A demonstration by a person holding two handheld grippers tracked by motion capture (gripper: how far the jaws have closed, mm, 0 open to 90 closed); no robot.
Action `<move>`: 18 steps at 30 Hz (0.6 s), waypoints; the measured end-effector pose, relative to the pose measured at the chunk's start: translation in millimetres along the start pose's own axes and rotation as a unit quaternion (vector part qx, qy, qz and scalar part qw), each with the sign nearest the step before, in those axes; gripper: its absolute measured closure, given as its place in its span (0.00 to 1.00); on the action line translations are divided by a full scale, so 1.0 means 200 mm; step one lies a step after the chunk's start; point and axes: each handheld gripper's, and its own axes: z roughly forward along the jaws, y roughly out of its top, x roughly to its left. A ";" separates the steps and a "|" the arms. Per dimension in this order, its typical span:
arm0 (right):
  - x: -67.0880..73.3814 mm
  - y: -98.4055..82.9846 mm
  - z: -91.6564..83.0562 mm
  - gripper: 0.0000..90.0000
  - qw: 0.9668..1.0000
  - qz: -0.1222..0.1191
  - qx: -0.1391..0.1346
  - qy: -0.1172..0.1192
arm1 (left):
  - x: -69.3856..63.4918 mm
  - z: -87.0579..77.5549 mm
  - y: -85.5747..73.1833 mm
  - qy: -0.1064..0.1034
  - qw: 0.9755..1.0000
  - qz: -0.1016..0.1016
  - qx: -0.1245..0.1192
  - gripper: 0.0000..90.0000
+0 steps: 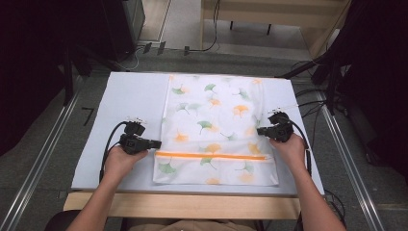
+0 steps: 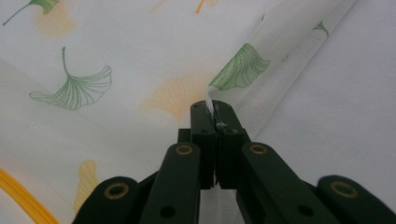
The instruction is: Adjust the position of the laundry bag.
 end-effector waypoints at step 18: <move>0.14 0.08 0.07 1.00 0.999 -0.032 0.007 0.027 | 0.11 -0.10 -0.06 0.021 1.000 -0.020 0.000 1.00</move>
